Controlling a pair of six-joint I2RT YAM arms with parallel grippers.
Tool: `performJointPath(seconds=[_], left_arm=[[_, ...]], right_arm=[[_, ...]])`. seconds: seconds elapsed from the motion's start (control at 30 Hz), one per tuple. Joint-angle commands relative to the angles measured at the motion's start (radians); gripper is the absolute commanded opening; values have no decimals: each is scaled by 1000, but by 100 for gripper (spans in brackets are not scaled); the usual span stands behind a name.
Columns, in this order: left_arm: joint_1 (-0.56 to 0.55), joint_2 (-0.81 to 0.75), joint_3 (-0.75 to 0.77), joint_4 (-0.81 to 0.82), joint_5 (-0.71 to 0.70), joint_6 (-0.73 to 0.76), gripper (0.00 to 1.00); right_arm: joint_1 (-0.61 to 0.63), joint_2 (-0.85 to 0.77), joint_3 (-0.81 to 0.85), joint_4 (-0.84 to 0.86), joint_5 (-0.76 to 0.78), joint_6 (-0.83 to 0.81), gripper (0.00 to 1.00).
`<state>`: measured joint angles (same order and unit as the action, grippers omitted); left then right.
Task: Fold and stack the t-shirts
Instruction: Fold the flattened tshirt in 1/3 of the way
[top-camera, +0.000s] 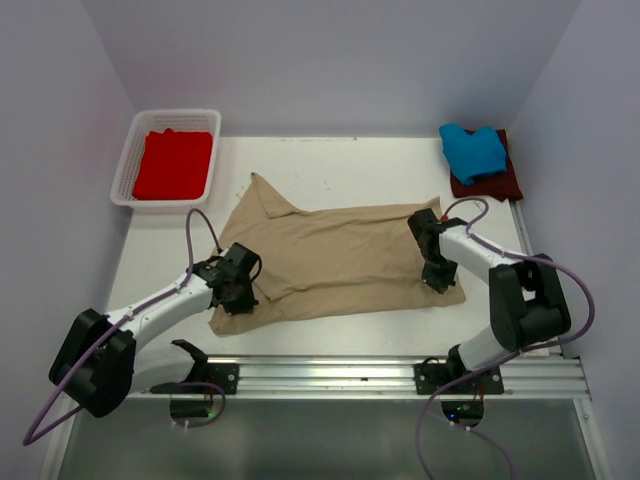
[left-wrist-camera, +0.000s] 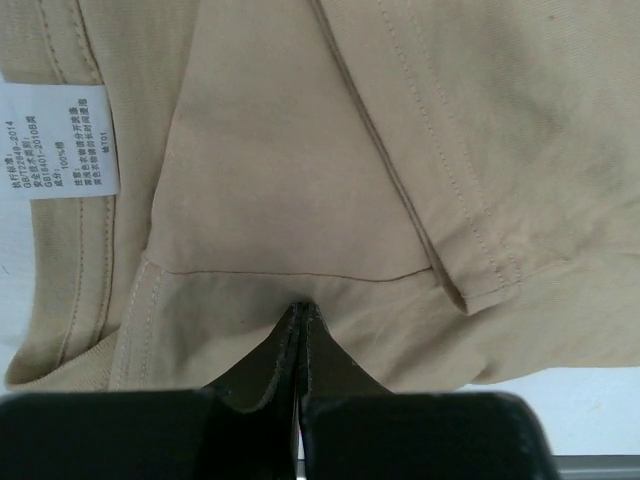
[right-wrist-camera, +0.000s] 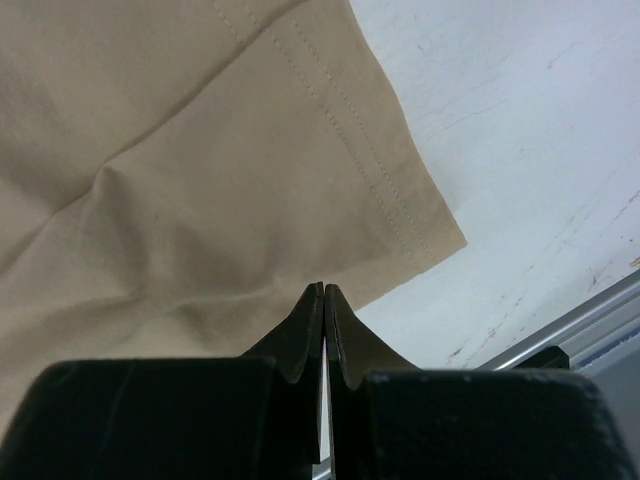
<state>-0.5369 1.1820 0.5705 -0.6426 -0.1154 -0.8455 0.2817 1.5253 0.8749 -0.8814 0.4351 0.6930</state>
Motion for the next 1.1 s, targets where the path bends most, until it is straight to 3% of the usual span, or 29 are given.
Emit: performJointPath(seconds=[0.0, 0.33, 0.63, 0.8, 0.97, 1.03, 1.07], left_arm=[[2, -4, -21, 54, -10, -15, 0], [6, 90, -6, -38, -112, -69, 0], [11, 160, 25, -61, -185, -61, 0], [11, 93, 63, -88, -199, -29, 0], [9, -68, 123, -75, -141, 14, 0], [9, -125, 158, -74, -139, 19, 0], [9, -139, 169, -74, -141, 26, 10]], right_arm=[[4, 51, 19, 42, 79, 29, 0], [-44, 303, 116, -40, 191, 108, 0], [-45, 305, 151, -117, 275, 178, 0], [-30, 149, 131, -137, 294, 159, 0], [45, -81, 101, -76, 196, -14, 0], [71, -207, 87, -1, 67, -68, 0], [82, -259, 64, 39, -63, -128, 0]])
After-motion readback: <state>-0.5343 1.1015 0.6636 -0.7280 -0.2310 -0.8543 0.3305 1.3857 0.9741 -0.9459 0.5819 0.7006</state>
